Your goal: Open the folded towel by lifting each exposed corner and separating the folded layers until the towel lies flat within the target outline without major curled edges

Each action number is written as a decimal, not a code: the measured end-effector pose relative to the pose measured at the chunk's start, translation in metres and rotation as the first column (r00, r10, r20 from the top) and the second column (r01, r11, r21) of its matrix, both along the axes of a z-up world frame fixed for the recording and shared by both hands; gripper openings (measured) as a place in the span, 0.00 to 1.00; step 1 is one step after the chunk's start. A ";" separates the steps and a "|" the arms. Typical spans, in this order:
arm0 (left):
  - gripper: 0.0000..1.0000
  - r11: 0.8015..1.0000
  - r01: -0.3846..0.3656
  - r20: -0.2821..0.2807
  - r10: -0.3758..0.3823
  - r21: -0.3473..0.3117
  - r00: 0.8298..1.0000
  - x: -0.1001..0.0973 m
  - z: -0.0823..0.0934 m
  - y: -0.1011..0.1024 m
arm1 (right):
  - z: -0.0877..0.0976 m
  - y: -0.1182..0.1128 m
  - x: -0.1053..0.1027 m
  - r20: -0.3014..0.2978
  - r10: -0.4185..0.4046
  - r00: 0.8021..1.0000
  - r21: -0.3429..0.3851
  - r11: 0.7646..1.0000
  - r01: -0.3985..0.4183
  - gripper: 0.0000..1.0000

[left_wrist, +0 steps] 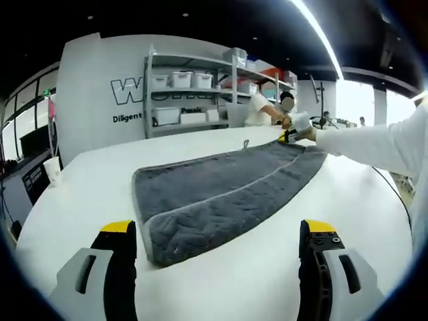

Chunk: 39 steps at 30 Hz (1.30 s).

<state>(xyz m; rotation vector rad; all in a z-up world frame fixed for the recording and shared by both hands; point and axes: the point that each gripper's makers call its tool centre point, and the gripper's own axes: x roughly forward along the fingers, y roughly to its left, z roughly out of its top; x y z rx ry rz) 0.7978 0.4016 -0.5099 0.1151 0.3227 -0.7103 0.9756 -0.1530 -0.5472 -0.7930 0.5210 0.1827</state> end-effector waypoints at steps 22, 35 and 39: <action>0.99 1.000 0.023 0.003 -0.023 -0.012 1.000 -0.003 0.002 -0.006 | 0.006 -0.022 -0.019 0.008 -0.194 0.981 0.391 0.903 0.176 0.46; 0.99 0.999 0.022 0.030 -0.022 -0.028 0.999 -0.006 0.013 -0.004 | 0.075 -0.025 -0.061 0.136 -0.199 0.971 0.613 0.787 0.075 0.58; 0.99 0.999 0.022 0.033 -0.021 -0.031 0.999 -0.006 0.014 -0.004 | 0.087 -0.019 -0.085 0.155 -0.152 0.976 0.608 0.794 0.027 0.60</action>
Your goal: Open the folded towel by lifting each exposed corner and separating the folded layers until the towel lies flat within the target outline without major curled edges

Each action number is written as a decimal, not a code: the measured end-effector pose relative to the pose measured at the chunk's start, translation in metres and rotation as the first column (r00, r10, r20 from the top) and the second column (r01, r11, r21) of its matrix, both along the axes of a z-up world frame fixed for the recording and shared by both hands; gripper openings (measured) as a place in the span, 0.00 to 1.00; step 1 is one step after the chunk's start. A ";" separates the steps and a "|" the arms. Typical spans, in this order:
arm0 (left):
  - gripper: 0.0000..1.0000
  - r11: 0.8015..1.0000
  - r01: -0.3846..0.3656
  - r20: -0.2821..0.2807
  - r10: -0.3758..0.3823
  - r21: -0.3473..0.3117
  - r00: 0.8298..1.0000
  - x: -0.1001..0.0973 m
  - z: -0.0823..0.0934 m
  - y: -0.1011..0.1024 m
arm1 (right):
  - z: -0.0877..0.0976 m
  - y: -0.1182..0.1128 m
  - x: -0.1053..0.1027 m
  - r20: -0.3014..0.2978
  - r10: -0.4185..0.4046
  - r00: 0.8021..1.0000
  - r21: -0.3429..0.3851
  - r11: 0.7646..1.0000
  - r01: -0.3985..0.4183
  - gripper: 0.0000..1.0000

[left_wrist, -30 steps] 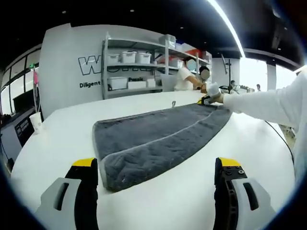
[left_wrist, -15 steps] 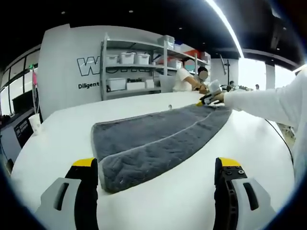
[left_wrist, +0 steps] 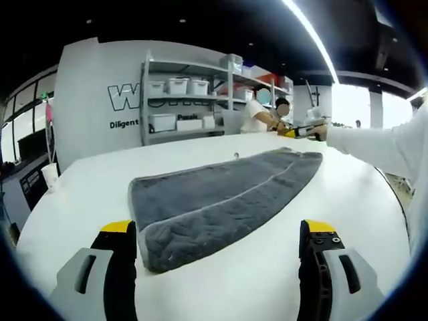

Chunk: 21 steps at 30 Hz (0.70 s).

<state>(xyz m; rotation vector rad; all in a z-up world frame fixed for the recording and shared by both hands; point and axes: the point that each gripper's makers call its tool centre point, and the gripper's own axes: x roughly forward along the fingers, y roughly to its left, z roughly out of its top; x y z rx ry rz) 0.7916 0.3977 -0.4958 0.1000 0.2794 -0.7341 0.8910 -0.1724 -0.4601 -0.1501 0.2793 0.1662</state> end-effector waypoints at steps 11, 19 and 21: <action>0.99 1.000 -0.010 -0.005 0.010 -0.010 1.000 0.001 -0.001 0.003 | 0.034 0.045 -0.074 0.120 0.125 0.985 0.076 0.988 -0.135 0.74; 0.99 0.999 -0.026 -0.011 0.026 -0.021 1.000 0.004 -0.002 0.008 | 0.061 0.073 -0.129 0.196 0.159 0.968 0.060 0.983 -0.173 0.87; 0.99 0.999 -0.030 -0.014 0.030 -0.025 0.999 0.004 -0.003 0.009 | 0.060 0.078 -0.140 0.207 0.164 0.965 0.047 0.983 -0.177 0.90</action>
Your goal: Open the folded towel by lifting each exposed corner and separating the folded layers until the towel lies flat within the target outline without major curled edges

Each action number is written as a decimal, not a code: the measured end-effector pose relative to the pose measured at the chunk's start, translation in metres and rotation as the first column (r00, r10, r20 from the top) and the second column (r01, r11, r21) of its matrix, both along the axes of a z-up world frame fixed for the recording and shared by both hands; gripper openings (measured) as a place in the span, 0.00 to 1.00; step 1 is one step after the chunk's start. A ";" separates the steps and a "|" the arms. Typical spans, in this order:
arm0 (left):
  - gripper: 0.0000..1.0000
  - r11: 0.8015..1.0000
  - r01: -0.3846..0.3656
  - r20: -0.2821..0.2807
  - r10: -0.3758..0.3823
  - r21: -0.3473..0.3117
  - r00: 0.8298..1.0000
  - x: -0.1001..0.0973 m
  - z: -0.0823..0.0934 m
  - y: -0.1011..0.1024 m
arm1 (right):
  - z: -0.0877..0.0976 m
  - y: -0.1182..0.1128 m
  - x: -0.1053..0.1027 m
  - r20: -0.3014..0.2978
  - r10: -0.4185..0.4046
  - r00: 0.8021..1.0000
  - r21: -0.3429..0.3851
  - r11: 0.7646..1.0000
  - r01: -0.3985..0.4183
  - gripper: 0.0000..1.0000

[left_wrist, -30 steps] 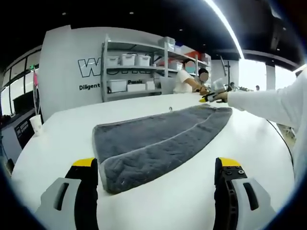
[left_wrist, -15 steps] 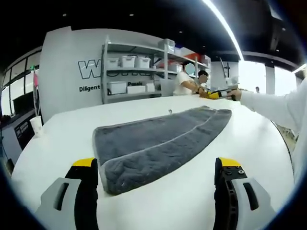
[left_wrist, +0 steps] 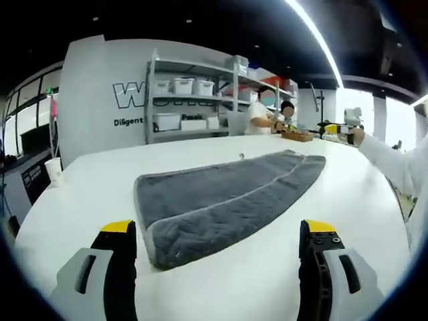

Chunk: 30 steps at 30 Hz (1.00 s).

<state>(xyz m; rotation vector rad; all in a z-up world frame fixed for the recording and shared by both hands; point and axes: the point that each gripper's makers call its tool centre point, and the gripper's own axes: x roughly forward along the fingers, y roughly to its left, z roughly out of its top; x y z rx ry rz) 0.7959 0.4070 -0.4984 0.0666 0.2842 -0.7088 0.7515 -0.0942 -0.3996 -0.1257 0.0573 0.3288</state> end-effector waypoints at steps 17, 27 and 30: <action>0.99 0.993 -0.054 -0.075 0.046 -0.102 0.996 0.014 -0.017 0.019 | -0.068 0.029 -0.040 -0.093 -0.022 0.995 0.004 1.000 0.022 0.99; 0.99 0.993 -0.063 -0.080 0.056 -0.096 0.995 0.018 -0.026 0.020 | -0.116 0.014 -0.063 -0.292 -0.112 0.950 -0.031 0.994 0.108 0.99; 0.98 0.995 -0.058 -0.082 0.051 -0.082 0.995 0.017 -0.031 0.017 | -0.113 0.014 -0.064 -0.282 -0.105 0.954 -0.001 0.994 0.109 0.99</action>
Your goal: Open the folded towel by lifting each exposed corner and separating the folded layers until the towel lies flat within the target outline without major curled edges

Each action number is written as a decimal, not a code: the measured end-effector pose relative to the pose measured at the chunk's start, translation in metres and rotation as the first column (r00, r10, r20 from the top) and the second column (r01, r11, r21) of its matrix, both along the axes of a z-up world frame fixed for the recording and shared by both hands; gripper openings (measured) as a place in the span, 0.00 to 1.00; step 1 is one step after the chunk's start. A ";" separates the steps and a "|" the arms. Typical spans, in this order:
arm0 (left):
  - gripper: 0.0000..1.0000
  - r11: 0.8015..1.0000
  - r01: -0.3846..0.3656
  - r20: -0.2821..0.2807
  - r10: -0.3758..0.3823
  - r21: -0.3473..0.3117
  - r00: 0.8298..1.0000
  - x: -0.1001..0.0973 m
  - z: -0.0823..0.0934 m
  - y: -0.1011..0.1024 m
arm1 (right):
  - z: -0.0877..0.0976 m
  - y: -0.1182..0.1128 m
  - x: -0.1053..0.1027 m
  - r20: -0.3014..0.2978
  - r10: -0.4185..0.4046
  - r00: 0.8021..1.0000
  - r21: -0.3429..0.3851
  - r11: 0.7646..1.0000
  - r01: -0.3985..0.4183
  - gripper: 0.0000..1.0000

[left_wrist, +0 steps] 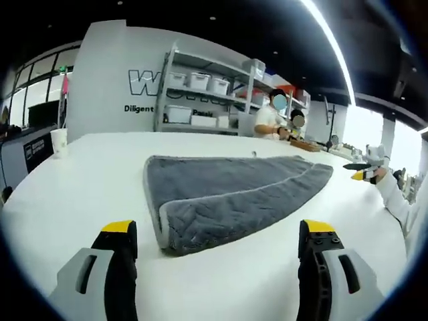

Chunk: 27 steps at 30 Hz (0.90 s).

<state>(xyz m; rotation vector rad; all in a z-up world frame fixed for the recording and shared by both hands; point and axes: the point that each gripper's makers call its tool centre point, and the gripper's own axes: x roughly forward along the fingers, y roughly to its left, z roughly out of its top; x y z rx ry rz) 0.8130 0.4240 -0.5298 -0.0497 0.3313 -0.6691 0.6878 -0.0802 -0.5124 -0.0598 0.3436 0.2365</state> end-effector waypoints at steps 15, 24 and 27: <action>0.88 0.997 0.040 -0.044 -0.037 0.066 0.998 0.037 -0.013 -0.019 | 0.012 0.015 -0.002 0.059 0.028 0.998 0.048 0.998 -0.031 0.99; 0.54 0.999 0.043 -0.022 -0.042 0.032 0.999 0.042 -0.002 -0.023 | 0.009 0.014 -0.002 0.052 0.026 0.998 0.054 0.998 -0.029 0.98; 0.43 0.997 0.058 -0.005 -0.057 0.057 0.998 0.039 0.000 -0.023 | 0.008 0.016 -0.001 0.048 0.032 0.998 0.054 0.998 -0.035 0.98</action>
